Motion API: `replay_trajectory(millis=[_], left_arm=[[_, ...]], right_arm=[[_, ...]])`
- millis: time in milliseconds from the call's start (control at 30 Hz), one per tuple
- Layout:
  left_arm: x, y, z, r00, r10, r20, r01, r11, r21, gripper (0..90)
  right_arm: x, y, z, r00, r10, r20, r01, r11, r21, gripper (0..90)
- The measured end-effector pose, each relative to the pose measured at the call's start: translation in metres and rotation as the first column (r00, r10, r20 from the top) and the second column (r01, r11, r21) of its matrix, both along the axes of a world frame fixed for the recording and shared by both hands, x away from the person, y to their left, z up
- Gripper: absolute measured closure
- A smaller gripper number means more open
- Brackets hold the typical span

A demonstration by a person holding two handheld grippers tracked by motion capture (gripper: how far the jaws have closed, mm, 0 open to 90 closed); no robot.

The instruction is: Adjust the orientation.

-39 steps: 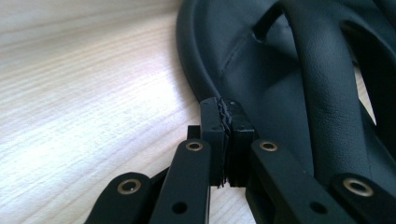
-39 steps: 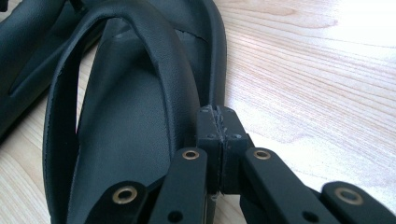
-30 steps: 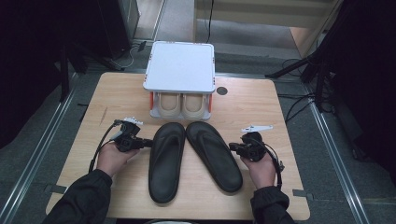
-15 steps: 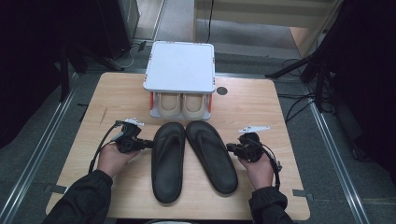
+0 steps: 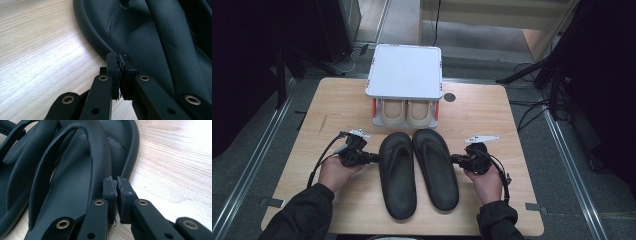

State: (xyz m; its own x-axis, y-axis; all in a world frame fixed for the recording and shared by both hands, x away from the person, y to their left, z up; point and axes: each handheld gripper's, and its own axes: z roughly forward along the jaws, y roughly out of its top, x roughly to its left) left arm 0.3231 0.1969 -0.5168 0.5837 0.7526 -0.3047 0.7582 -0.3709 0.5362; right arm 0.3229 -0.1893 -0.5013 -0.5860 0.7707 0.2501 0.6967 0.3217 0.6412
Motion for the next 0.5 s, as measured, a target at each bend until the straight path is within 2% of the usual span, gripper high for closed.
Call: replay_trajectory(millis=[167, 267, 333, 400, 500], left_arm=[[-0.0038, -0.0079, -0.0001, 0.9994, -0.033, -0.001, 0.033, 0.9994, -0.001, 88.0], [-0.0054, -0.0104, 0.0, 0.9994, -0.034, 0.0, 0.034, 0.9994, 0.0, 88.0], [-0.0045, -0.0089, -0.0002, 0.9992, -0.038, -0.01, 0.038, 0.9991, -0.019, 87.7], [-0.0043, -0.0077, 0.0011, 0.9995, -0.031, -0.011, 0.031, 0.9991, -0.03, 83.8], [-0.005, -0.0041, 0.007, 0.9996, -0.014, 0.024, 0.014, 0.9994, -0.032, 79.2]], right_arm=[[-0.0002, 0.0009, -0.0005, 1.0, -0.003, -0.007, 0.003, 1.0, 0.001, 86.7], [0.0001, 0.0011, -0.0013, 1.0, 0.0, -0.004, 0.0, 1.0, 0.0, 86.7], [0.0004, 0.0006, -0.0018, 1.0, -0.002, -0.005, 0.002, 1.0, 0.006, 86.5], [0.0007, -0.0007, -0.0023, 0.9999, -0.009, -0.007, 0.009, 1.0, 0.01, 84.5], [0.0013, -0.0032, -0.0016, 0.9997, -0.022, 0.005, 0.022, 0.999, 0.024, 82.9]])
